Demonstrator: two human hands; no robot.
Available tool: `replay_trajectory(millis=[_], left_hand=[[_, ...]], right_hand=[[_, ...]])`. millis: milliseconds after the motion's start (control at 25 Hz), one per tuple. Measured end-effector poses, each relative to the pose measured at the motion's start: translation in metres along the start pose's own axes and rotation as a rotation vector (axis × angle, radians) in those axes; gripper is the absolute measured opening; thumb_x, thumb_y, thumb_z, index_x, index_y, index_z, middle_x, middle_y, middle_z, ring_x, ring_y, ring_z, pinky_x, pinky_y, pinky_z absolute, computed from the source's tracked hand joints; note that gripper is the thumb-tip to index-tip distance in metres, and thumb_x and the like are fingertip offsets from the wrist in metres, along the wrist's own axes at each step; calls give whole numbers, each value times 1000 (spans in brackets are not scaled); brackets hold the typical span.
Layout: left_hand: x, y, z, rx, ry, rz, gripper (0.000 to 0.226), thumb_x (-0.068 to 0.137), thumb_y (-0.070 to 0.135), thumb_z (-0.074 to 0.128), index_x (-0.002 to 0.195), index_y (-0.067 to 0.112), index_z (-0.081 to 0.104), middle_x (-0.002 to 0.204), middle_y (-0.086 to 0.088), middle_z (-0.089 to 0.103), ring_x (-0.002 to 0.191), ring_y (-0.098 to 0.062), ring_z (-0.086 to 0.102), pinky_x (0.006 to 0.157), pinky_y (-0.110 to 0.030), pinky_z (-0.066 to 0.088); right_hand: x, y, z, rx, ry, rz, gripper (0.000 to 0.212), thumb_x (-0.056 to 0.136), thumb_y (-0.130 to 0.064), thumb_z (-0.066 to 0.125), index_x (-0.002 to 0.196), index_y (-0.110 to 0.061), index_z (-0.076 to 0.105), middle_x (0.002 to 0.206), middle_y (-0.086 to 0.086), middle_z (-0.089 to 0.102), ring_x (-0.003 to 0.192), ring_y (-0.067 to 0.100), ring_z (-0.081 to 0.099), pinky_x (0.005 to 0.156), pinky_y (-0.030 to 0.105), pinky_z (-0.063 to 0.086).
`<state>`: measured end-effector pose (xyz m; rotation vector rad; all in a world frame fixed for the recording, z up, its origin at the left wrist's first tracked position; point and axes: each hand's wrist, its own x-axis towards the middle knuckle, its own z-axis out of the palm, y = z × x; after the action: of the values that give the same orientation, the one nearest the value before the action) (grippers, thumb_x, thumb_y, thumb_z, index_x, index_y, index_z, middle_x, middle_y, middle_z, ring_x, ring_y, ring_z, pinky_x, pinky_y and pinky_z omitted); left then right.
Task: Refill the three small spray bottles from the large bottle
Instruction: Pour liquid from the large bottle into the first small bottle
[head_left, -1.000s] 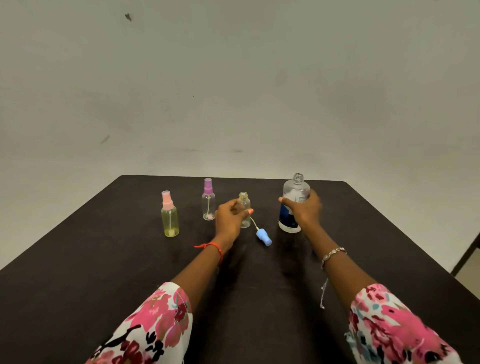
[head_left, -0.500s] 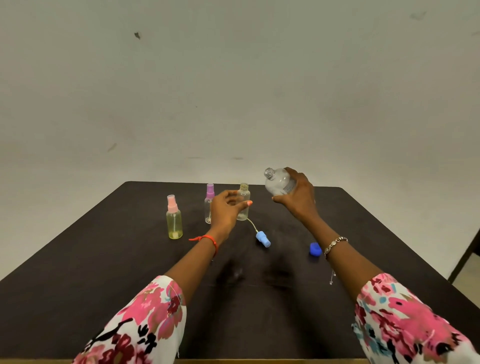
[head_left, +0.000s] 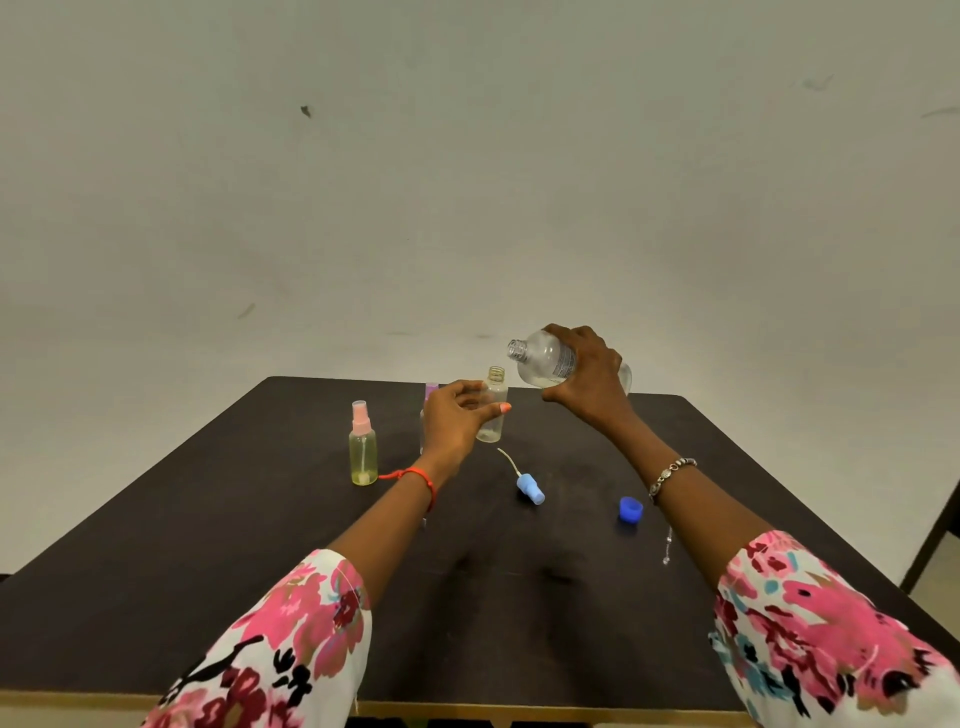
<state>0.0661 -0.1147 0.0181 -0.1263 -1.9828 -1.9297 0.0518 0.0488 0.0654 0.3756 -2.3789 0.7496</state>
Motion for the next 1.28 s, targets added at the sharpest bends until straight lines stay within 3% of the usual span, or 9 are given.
replay_trajectory(millis=[320, 600, 840, 1280], left_hand=[[-1, 4, -3, 16, -24, -17, 47, 65, 13, 80, 107, 5, 61, 101, -12, 68, 90, -18, 65, 76, -28, 54], [-2, 5, -5, 38, -23, -12, 48, 65, 13, 80, 108, 3, 61, 100, -12, 68, 90, -17, 65, 74, -27, 53], [-2, 6, -8, 65, -10, 0, 46, 65, 14, 80, 107, 6, 61, 101, -11, 68, 90, -18, 64, 81, -34, 55], [-4, 5, -8, 66, -20, 1, 48, 64, 12, 80, 108, 4, 61, 100, -12, 68, 90, -18, 64, 75, -25, 54]], right_hand=[[-1, -3, -1, -43, -38, -59, 77, 56, -11, 77, 127, -20, 50, 116, 9, 51, 110, 27, 47, 100, 41, 25], [2, -6, -1, -72, -39, -102, 74, 58, -11, 76, 127, -20, 50, 117, 10, 50, 111, 26, 45, 102, 41, 23], [2, -7, -3, -104, -41, -107, 75, 59, -11, 76, 128, -20, 49, 119, 11, 49, 113, 27, 44, 103, 43, 22], [-1, -7, -4, -124, -52, -116, 74, 60, -12, 75, 128, -21, 49, 120, 10, 48, 114, 26, 43, 105, 44, 21]])
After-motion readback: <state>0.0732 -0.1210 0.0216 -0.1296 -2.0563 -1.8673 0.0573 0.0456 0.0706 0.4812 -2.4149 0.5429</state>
